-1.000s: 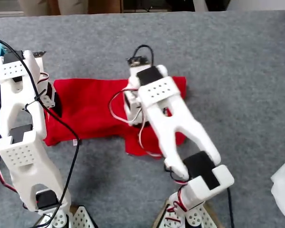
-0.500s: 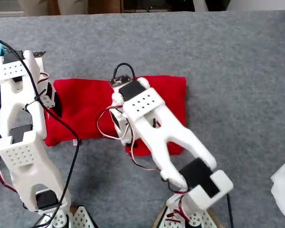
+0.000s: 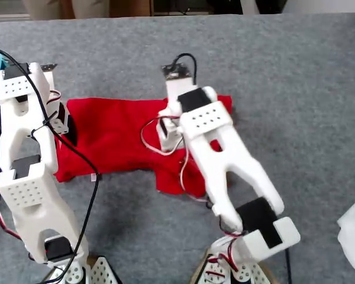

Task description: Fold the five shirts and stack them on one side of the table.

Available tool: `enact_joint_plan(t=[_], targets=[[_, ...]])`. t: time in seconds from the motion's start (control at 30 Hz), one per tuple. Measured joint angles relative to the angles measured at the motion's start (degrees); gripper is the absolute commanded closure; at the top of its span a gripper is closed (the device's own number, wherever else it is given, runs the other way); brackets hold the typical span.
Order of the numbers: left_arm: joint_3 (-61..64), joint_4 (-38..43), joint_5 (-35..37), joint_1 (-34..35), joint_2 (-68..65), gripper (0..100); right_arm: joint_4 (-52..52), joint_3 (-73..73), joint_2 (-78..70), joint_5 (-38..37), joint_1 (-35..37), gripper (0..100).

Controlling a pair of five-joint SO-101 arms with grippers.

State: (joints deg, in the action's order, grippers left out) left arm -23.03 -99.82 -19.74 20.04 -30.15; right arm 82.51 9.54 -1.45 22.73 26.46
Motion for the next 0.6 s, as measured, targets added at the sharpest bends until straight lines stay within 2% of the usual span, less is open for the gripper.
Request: enact_joint_plan(t=[0.03, 0.13, 0.37, 0.6], targets=[[0.0, 0.0, 0.0, 0.0, 0.0, 80, -0.8, 0.0, -1.0, 0.0, -1.0, 99.7], [0.0, 0.0, 0.0, 0.0, 0.0, 80, -2.5, 0.0, -4.1, 0.0, -3.4, 98.1], [0.0, 0.0, 0.0, 0.0, 0.0, 80, -2.5, 0.0, -8.8, 0.0, -3.8, 99.2], [0.0, 0.0, 0.0, 0.0, 0.0, 80, 5.1, 0.0, -8.8, 0.0, -3.8, 99.2]])
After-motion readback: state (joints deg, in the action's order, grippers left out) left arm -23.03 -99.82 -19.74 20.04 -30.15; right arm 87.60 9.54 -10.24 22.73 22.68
